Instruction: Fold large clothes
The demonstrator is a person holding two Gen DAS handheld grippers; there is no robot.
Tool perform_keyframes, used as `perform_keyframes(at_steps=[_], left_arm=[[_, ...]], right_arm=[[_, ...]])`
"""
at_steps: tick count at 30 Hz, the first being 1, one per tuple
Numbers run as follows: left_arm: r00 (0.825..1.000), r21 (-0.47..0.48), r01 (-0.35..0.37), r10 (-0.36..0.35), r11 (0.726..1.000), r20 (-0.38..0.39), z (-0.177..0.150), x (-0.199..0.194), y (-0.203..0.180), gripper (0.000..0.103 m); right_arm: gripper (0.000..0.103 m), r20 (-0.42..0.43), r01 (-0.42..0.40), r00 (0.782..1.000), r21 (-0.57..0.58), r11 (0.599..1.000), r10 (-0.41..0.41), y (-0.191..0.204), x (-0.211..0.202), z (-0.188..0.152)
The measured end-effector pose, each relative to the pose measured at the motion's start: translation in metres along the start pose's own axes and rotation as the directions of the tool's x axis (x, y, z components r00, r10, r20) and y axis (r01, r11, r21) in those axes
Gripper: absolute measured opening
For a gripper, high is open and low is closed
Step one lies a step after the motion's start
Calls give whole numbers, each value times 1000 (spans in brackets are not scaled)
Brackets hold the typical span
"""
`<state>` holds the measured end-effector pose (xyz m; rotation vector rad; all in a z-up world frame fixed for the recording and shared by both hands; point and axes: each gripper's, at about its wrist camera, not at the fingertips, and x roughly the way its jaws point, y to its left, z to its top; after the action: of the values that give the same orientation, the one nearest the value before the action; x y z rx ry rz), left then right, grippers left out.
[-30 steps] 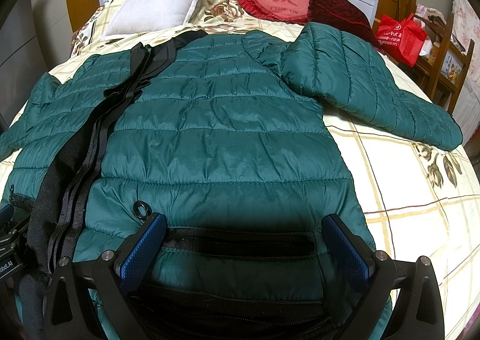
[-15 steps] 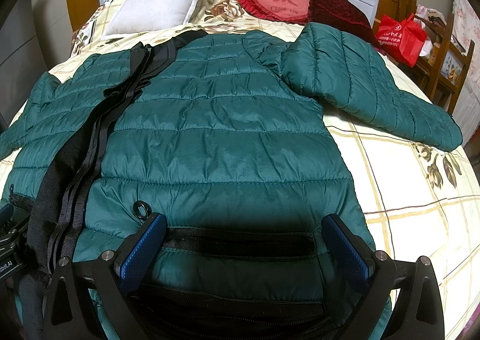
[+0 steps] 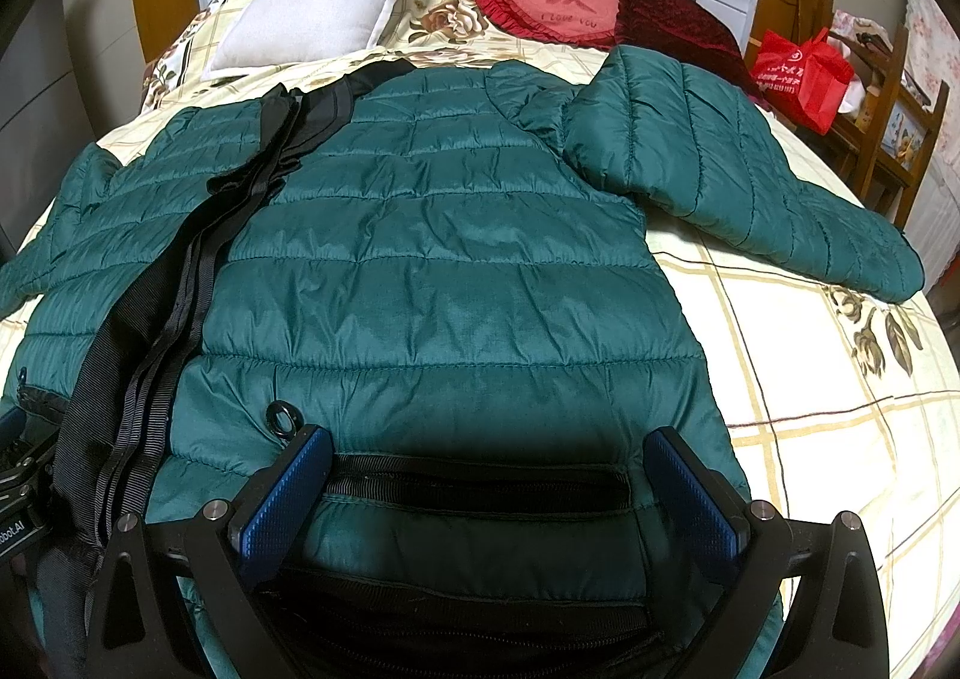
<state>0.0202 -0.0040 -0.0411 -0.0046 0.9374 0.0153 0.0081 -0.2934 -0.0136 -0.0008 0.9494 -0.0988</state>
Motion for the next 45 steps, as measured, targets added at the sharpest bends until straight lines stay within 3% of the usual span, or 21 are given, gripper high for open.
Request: perform_keyframes(at_steps=[39,45], left_arm=[[1000,-1,1,-1,1000,3,1,-1,0,103],[998,-23,48,-47,999,29,-1,-7,6,103]], right_arm=[[103,-1,2,1000,-3,1000,-2,1,-1,0],[103,14,33,999,-19,999,-33,4,-4,0]])
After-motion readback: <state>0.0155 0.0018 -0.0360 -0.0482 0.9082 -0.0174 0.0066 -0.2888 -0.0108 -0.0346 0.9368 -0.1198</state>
